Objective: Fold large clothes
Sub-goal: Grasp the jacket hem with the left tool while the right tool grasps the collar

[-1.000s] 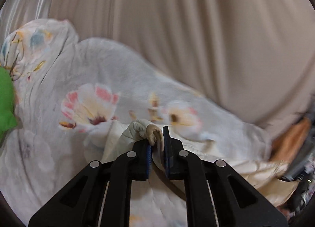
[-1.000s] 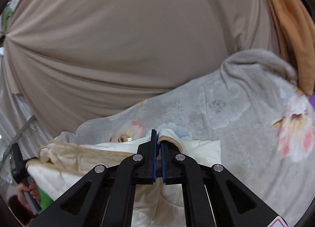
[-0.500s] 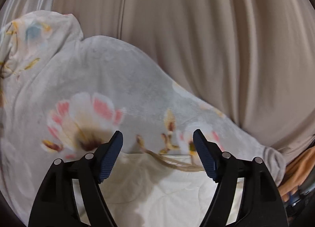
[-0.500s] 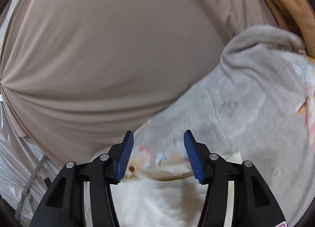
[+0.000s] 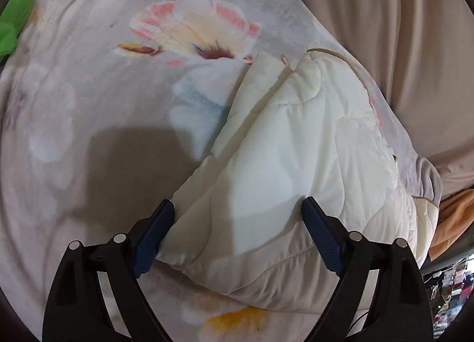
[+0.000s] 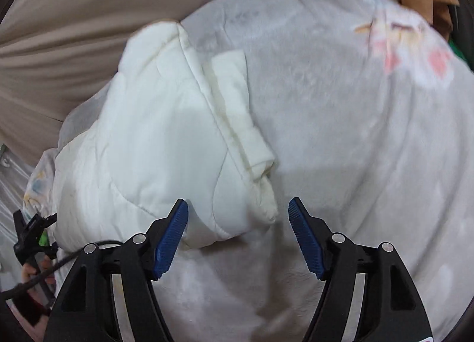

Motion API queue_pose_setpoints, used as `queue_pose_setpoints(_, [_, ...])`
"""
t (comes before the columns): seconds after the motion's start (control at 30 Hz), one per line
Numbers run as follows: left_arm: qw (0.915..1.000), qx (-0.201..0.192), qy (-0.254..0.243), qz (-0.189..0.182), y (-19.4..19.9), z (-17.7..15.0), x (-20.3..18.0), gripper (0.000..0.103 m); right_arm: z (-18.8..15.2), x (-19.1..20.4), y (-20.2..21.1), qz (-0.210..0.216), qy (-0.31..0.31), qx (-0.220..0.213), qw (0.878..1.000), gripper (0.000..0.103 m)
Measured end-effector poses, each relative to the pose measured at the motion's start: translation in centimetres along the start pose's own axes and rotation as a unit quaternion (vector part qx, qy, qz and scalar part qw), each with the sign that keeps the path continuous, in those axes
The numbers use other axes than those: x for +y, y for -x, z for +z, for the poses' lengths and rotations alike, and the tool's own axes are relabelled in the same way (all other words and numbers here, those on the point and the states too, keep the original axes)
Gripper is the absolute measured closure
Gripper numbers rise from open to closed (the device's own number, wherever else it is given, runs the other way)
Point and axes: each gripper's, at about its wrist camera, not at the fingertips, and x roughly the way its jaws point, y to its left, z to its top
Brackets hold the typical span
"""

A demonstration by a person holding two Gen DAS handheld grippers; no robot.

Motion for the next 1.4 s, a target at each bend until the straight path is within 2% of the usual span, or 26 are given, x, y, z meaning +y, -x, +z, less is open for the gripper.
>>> queue_pose_setpoints(0.03, [0.9999,-0.001,-0.007,0.007,-0.1,-0.1,-0.3,0.018,0.2,0.0,-0.4,0.013,-0.011,0.001,1.000,0.035])
queue_pose_setpoints(0.07, [0.9998,0.001,-0.012,0.013,-0.2,-0.1,-0.5,0.026,0.6,0.1,-0.7,0.017,-0.025,0.000,1.000,0.044])
queue_pose_setpoints(0.1, [0.9998,0.004,-0.015,0.016,-0.2,-0.1,-0.7,0.040,1.0,0.2,-0.9,0.020,-0.031,-0.002,0.999,0.069])
queue_pose_setpoints(0.13, [0.9997,0.005,-0.014,0.018,0.1,0.0,-0.9,0.048,1.6,0.2,-0.9,0.025,-0.035,-0.001,0.999,0.079])
queue_pose_setpoints(0.17, [0.9998,0.005,-0.014,0.017,0.4,0.0,-1.0,0.068,2.0,0.3,-0.6,0.029,-0.041,-0.001,0.999,0.088])
queue_pose_setpoints(0.2, [0.9998,0.006,-0.014,0.011,1.0,0.0,-0.9,0.081,2.1,0.6,0.1,0.040,-0.042,-0.007,0.998,0.092])
queue_pose_setpoints(0.27, [0.9998,0.008,-0.014,-0.009,2.8,-0.2,-0.4,0.089,2.0,1.4,1.9,0.050,-0.019,-0.019,0.998,0.094])
queue_pose_setpoints(0.4, [0.9988,0.020,-0.041,-0.015,6.7,-2.5,0.0,0.092,-0.1,1.9,6.4,0.064,0.011,-0.014,0.998,0.095])
queue_pose_setpoints(0.47, [0.9979,0.040,-0.049,-0.014,8.7,-5.0,1.0,0.092,-2.1,1.1,8.3,0.058,0.016,0.004,0.998,0.095])
queue_pose_setpoints(0.6, [0.9949,0.092,-0.040,0.011,11.4,-11.7,4.4,0.089,-8.0,-1.9,9.8,0.008,0.037,0.072,0.997,0.090])
queue_pose_setpoints(0.67, [0.9958,0.089,-0.016,0.015,12.1,-13.8,5.8,0.080,-10.2,-3.1,9.8,-0.025,0.038,0.097,0.994,0.081])
queue_pose_setpoints(0.73, [0.9976,0.065,0.019,0.019,13.4,-14.5,6.3,0.076,-10.4,-3.5,10.9,-0.034,0.022,0.076,0.996,0.078])
queue_pose_setpoints(0.77, [0.9982,0.051,0.023,0.022,14.1,-14.2,5.9,0.072,-9.8,-3.1,11.9,-0.037,0.020,0.052,0.998,0.078])
queue_pose_setpoints(0.83, [0.9999,0.011,0.002,0.009,15.7,-12.7,3.8,0.063,-7.6,-1.4,14.0,-0.034,0.043,-0.012,0.998,0.069])
queue_pose_setpoints(0.9, [0.9992,-0.024,-0.030,-0.005,16.5,-10.4,1.1,0.043,-5.3,0.4,14.9,-0.029,0.065,-0.056,0.996,0.046])
queue_pose_setpoints(0.93, [0.9986,-0.034,-0.038,-0.011,16.3,-9.3,0.1,0.037,-4.2,1.3,14.6,-0.024,0.074,-0.069,0.995,0.044])
queue_pose_setpoints(0.97, [0.9979,-0.043,-0.045,-0.018,16.0,-8.5,-0.8,0.027,-3.0,2.0,14.0,-0.018,0.079,-0.075,0.994,0.039])
queue_pose_setpoints(1.07, [0.9968,-0.044,-0.065,-0.014,12.6,-5.7,-3.1,0.021,-0.5,2.4,10.8,-0.018,0.072,-0.068,0.995,0.035])
queue_pose_setpoints(1.13, [0.9982,-0.024,-0.055,-0.001,9.9,-4.6,-3.4,0.020,0.3,2.1,7.9,-0.021,0.052,-0.046,0.997,0.035])
queue_pose_setpoints(1.2, [0.9991,0.005,-0.040,-0.013,7.2,-3.8,-3.2,0.022,0.3,1.7,5.6,-0.024,0.029,-0.025,0.999,0.035])
queue_pose_setpoints(1.23, [0.9992,0.019,-0.036,-0.003,5.7,-3.7,-3.0,0.026,0.2,1.7,4.3,-0.027,0.021,-0.007,0.999,0.037])
queue_pose_setpoints(1.27, [0.9990,0.030,-0.034,0.003,4.8,-3.9,-2.8,0.046,0.2,1.7,3.4,-0.020,0.018,0.008,1.000,0.064])
queue_pose_setpoints(1.3, [0.9986,0.040,-0.032,-0.007,4.1,-3.7,-2.6,0.067,0.1,2.0,3.0,-0.012,0.019,0.020,1.000,0.091])
queue_pose_setpoints(1.33, [0.9987,0.041,-0.028,-0.012,4.1,-3.7,-2.7,0.077,0.2,2.5,3.1,-0.012,0.022,0.019,1.000,0.091])
queue_pose_setpoints(1.37, [0.9990,0.033,-0.025,-0.020,4.5,-3.4,-2.7,0.087,0.2,3.2,4.2,-0.006,0.027,-0.008,1.000,0.094])
queue_pose_setpoints(1.4, [0.9992,0.017,-0.026,-0.026,5.2,-3.2,-2.8,0.091,0.6,3.8,6.0,0.009,0.030,-0.050,0.998,0.095])
